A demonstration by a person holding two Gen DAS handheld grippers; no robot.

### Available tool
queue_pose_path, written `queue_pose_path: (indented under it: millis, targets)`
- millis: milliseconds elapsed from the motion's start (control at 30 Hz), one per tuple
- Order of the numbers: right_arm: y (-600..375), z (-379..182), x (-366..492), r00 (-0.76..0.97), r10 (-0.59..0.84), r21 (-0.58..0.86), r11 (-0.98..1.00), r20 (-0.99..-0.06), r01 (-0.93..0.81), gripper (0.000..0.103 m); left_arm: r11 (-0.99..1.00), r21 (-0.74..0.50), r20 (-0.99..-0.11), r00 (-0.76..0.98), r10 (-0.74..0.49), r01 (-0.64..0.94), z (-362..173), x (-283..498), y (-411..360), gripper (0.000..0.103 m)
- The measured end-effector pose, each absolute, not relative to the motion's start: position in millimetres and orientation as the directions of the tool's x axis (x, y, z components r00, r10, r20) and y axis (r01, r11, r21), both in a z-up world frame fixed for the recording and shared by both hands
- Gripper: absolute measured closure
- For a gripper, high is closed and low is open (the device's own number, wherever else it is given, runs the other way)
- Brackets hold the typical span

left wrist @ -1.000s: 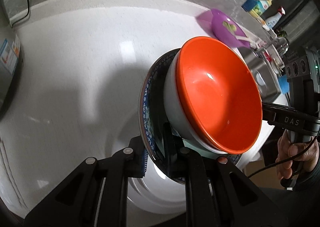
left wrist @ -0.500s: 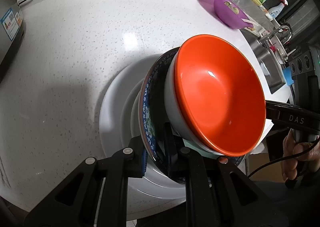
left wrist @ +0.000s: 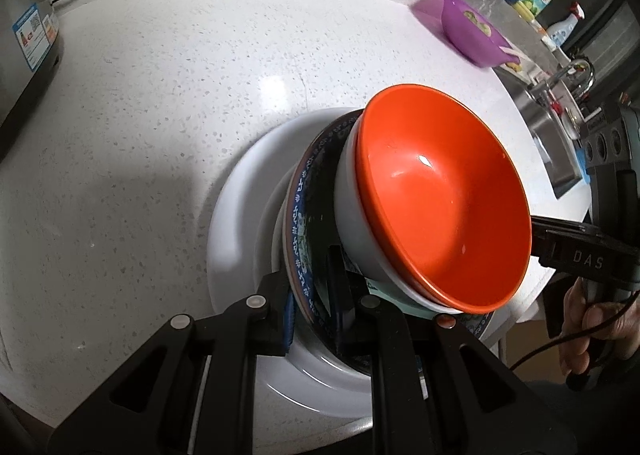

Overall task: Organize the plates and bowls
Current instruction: 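Lift the bowl stack with both grippers and carry it over the plate stack, then lower the bowl stack onto the plate stack and open both grippers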

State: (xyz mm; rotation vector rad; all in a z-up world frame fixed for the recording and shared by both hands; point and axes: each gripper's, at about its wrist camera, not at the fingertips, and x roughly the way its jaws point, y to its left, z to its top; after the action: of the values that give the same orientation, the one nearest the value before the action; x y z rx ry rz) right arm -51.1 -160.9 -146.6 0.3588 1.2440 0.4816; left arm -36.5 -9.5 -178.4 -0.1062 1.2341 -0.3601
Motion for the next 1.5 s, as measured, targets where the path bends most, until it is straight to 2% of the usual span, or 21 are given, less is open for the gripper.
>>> queue_pose_path:
  millis: [200, 233, 267, 300, 333, 367, 433, 467, 500, 767, 900, 1000, 1100, 1200, 1500]
  targets:
    - [-165, -142, -57, 0.24, 0.534, 0.509, 0.845, -0.811, -0.16, 0.09, 0.952, -0.244, -0.891, 0.344, -0.296, 0.185, -163, -45, -5, 0.09]
    - [-166, -140, -60, 0.242, 0.532, 0.506, 0.846, -0.811, -0.166, 0.089, 0.96, -0.22, -0.888, 0.373, -0.269, 0.171, -156, -48, -2, 0.086]
    - [-168, -135, -62, 0.253, 0.519, 0.489, 0.854, -0.816, -0.175, 0.078, 0.967, -0.202, -0.886, 0.393, -0.248, 0.155, -151, -50, 0, 0.08]
    - [-171, -132, -64, 0.266, 0.499, 0.466, 0.866, -0.825, -0.178, 0.06, 0.972, -0.192, -0.881, 0.412, -0.232, 0.135, -146, -51, 4, 0.075]
    - [-176, -128, -66, 0.282, 0.484, 0.45, 0.875, -0.828, -0.179, 0.051, 0.976, -0.189, -0.873, 0.438, -0.215, 0.104, -140, -54, 10, 0.055]
    - [-181, -125, -67, 0.292, 0.49, 0.458, 0.872, -0.821, -0.174, 0.035, 0.979, -0.189, -0.864, 0.462, -0.2, 0.071, -135, -57, 16, 0.028]
    - [-192, -120, -68, 0.31, 0.502, 0.473, 0.865, -0.808, -0.167, 0.025, 0.972, -0.233, -0.832, 0.512, -0.215, 0.03, -120, -66, 28, 0.0]
    - [-197, -117, -69, 0.319, 0.512, 0.483, 0.859, -0.797, -0.172, 0.015, 0.973, -0.231, -0.825, 0.527, -0.204, 0.014, -113, -71, 30, 0.0]
    - [-200, -114, -70, 0.327, 0.515, 0.484, 0.857, -0.792, -0.178, 0.012, 0.976, -0.219, -0.824, 0.535, -0.187, 0.003, -109, -74, 30, 0.0]
    - [-225, -84, -85, 0.373, 0.561, 0.498, 0.828, -0.739, -0.258, 0.009, 0.973, -0.226, -0.82, 0.549, -0.162, -0.051, -77, -121, -18, 0.0]
    - [-233, -70, -94, 0.394, 0.562, 0.483, 0.827, -0.727, -0.29, 0.008, 0.983, -0.14, -0.812, 0.582, -0.046, -0.118, -56, -146, -49, 0.0]
    - [-237, -57, -98, 0.409, 0.563, 0.471, 0.826, -0.718, -0.31, 0.007, 0.985, -0.079, -0.763, 0.645, 0.039, -0.153, -29, -166, -73, 0.0]
    - [-241, -46, -103, 0.435, 0.547, 0.448, 0.837, -0.716, -0.314, 0.006, 0.988, -0.04, -0.742, 0.667, 0.072, -0.151, -11, -172, -90, 0.0]
    - [-240, -34, -107, 0.47, 0.517, 0.41, 0.855, -0.715, -0.317, 0.002, 0.987, -0.04, -0.755, 0.652, 0.071, -0.155, -4, -173, -99, 0.0]
    - [-236, -18, -114, 0.534, 0.415, 0.341, 0.91, -0.736, -0.236, 0.001, 0.972, -0.163, -0.776, 0.631, -0.02, -0.17, 9, -146, -76, 0.0]
